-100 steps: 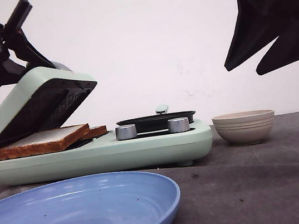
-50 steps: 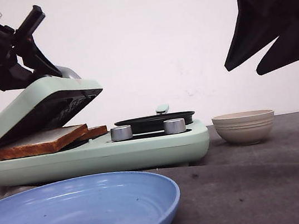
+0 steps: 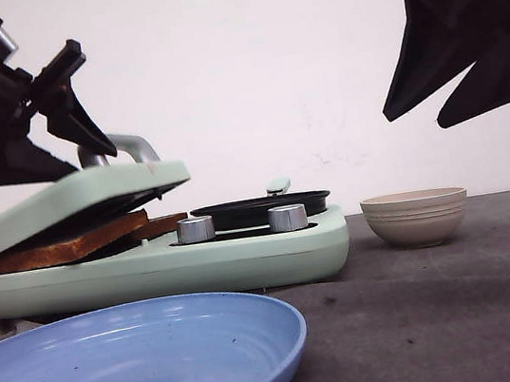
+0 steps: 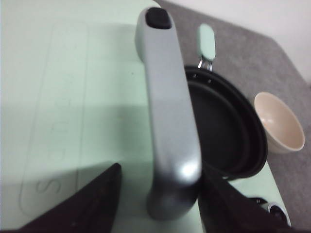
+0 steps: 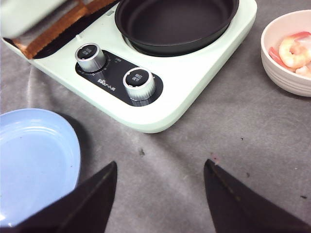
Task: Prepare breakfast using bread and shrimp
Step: 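Pull the press lid down over the bread with the left gripper, then release the lid handle and raise the left gripper away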
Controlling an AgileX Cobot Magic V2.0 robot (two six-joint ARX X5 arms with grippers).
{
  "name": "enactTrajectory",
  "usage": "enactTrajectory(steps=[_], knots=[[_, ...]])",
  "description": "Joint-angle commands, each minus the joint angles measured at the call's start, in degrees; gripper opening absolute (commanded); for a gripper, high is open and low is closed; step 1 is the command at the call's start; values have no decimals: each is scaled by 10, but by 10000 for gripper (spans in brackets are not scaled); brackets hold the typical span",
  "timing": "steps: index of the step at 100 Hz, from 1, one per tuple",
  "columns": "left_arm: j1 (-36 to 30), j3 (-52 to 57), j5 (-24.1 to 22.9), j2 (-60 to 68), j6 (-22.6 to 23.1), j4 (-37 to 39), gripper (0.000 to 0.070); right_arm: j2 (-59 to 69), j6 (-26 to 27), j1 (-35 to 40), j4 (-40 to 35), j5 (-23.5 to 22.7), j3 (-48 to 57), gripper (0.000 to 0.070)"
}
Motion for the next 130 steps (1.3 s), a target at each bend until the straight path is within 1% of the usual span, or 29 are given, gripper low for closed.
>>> enactTrajectory(steps=[1, 9, 15, 25, 32, 42, 44, 56, 73, 87, 99, 100, 114, 130], knots=[[19, -10, -54, 19, 5, -31, 289, 2, 8, 4, 6, 2, 0, 340], [19, -10, -54, 19, 5, -31, 363, 2, 8, 4, 6, 2, 0, 340], [19, -10, -54, 19, 5, -32, 397, 2, 8, 4, 6, 2, 0, 340], [19, -10, -54, 19, 5, -31, 398, 2, 8, 4, 6, 2, 0, 340], [19, -10, -54, 19, 5, -31, 415, 2, 8, 4, 6, 2, 0, 340], [19, -10, -54, 19, 4, -30, 516, 2, 8, 4, 6, 2, 0, 340], [19, -10, -54, 19, 4, -30, 528, 2, 8, 4, 6, 2, 0, 340], [19, -10, -42, 19, 4, -26, 528, 2, 8, 4, 5, 2, 0, 340], [19, 2, 6, 18, 3, -21, 527, 2, 8, 4, 3, 2, 0, 340], [19, 31, 50, 16, 2, -19, 527, 2, 8, 4, 2, 2, 0, 340], [19, 61, 71, 6, 0, -20, 524, 2, 8, 4, 2, 2, 0, 340], [21, 113, 71, -77, 37, -28, 520, 2, 8, 4, 2, 3, 0, 340], [21, 113, 61, -123, 73, -39, 515, 2, 8, 4, 2, 3, 0, 340], [21, 113, 34, -174, 116, -88, 515, 2, 8, 4, 2, 3, 0, 340]])
